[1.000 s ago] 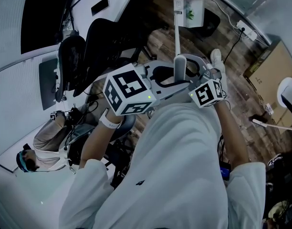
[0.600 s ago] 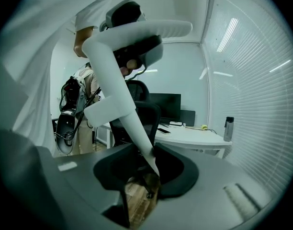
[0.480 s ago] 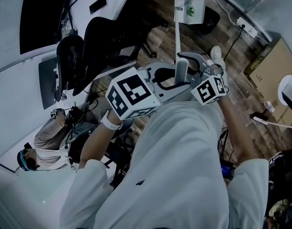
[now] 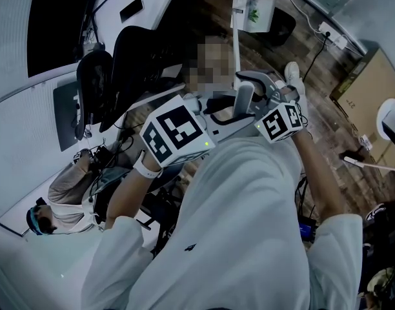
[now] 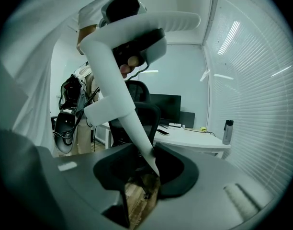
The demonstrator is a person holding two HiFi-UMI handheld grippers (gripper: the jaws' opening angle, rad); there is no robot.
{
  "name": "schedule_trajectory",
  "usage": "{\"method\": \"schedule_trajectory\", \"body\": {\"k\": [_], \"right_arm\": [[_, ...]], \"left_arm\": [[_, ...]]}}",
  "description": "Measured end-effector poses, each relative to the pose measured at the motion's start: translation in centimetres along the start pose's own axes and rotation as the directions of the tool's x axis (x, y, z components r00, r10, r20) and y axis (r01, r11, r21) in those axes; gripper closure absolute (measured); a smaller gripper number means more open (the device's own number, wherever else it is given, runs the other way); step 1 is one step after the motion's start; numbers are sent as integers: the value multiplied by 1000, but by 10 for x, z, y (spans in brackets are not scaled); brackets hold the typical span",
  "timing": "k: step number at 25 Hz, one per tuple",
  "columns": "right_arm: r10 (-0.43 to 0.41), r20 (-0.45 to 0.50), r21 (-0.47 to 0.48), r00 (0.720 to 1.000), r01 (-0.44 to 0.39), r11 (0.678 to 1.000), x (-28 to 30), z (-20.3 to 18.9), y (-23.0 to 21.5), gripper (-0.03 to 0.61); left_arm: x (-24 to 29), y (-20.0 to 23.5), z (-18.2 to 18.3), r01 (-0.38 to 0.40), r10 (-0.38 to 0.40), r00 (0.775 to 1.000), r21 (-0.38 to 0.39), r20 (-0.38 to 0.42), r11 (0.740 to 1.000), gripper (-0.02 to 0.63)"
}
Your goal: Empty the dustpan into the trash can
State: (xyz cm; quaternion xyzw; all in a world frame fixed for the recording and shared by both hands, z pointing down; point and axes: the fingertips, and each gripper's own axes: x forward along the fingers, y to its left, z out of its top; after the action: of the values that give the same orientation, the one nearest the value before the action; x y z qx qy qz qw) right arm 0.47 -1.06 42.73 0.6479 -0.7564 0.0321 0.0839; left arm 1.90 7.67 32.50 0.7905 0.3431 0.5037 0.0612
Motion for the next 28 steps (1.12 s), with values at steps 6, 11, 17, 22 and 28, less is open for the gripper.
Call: {"method": "schedule_trajectory", "body": {"k": [6,11,17,22,28], "right_arm": [[-1,7,-10,1000,1,1000,3,2,0,451],[-3,13,-7,1000,3,1000,4,4,-1,451],[-2,13,-13,1000,2,1000,1,6,-1,451],[-5,13,-15,1000,5,1000,0,6,2,449],[-23,13,7,1000,23,1000,-3,3,1,449]], "left_arm": [[0,-1,0,-6,7,1000,20,-22,1000,492],[-1,0,2,-6,6,1000,17,-18,1000,492],[-2,-3,3,-10,10,1000,22,-24,1000,494],[1,-7,0,-4,6,999,34,-40,999,494],[5,-9,1,14,-12,998,47,-55,999,494]]}}
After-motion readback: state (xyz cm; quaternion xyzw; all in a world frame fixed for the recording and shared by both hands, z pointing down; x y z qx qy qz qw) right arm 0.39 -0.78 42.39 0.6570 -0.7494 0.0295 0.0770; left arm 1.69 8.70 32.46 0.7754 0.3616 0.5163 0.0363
